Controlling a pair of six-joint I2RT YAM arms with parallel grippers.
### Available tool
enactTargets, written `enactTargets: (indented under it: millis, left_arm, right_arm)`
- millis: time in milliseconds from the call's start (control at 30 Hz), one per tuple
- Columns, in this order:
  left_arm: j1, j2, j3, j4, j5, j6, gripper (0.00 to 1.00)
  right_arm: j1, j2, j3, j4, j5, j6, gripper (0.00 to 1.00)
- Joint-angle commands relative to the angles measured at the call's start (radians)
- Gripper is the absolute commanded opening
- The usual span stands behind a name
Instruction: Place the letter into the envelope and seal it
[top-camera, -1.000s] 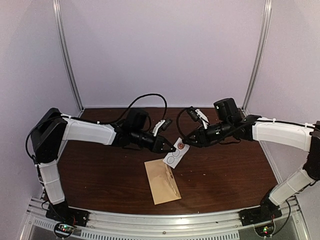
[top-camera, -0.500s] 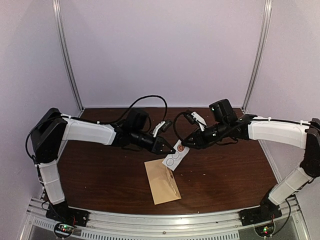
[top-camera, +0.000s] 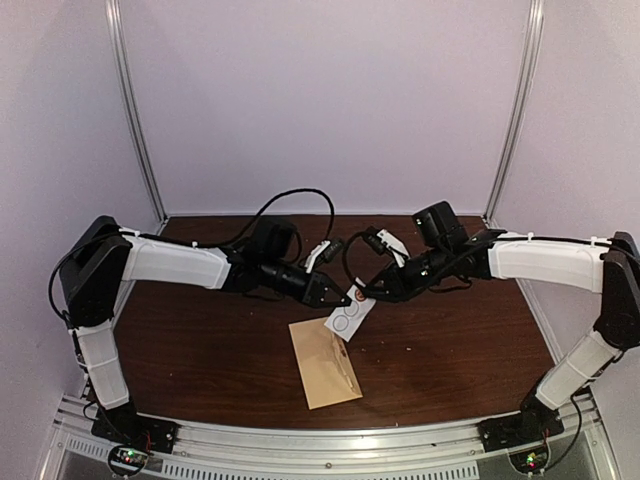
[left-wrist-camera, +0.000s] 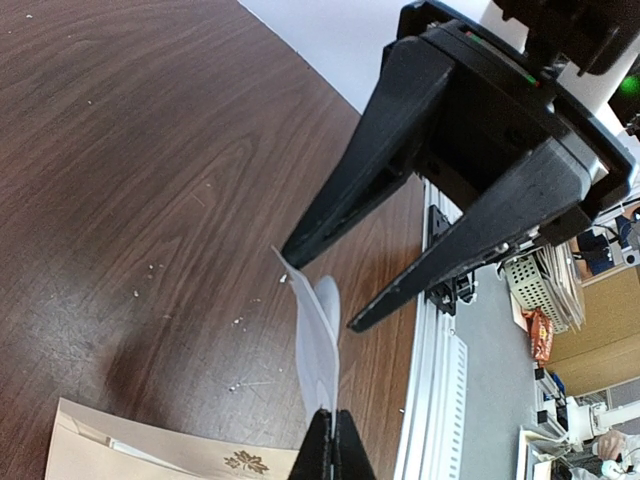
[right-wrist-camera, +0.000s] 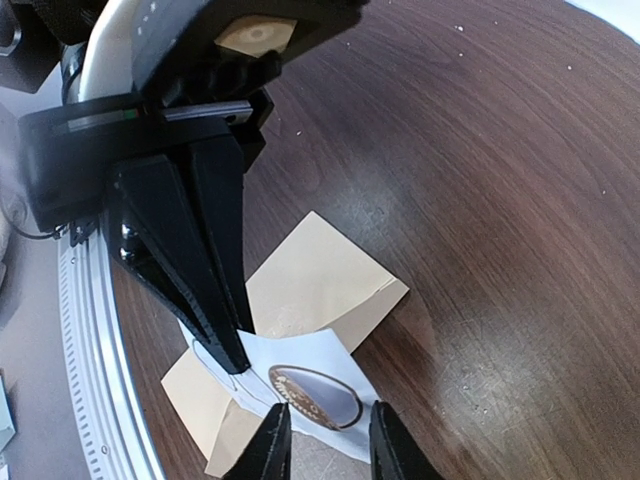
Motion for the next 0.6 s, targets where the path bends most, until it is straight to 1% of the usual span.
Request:
enactTargets:
  millis: [0, 133, 300, 400, 567]
  left_arm:
    - [0.005, -0.035, 0.020, 0.017, 0.017, -0.006, 0.00]
    - [0.006, -0.036, 0.020, 0.020, 0.016, -0.007, 0.00]
    - [0.006, -0.036, 0.020, 0.023, 0.014, -0.016, 0.00]
    - [0.005, -0.036, 0.018, 0.023, 0.010, -0.017, 0.00]
    - [0.006, -0.036, 0.015, 0.023, -0.007, -0.025, 0.00]
  right_arm:
    - [0.006, 0.014, 0.038, -0.002, 0.008, -0.013, 0.23]
    - [0.008, 0.023, 0.045, -0.002, -0.001, -0.012, 0.14]
    - [0.008, 0.026, 0.045, -0.007, -0.017, -0.015, 0.07]
    - [0.008, 0.025, 0.042, -0.004, -0.029, -0.014, 0.00]
    - [0.008, 0.020, 0.039, 0.009, -0.059, -0.011, 0.00]
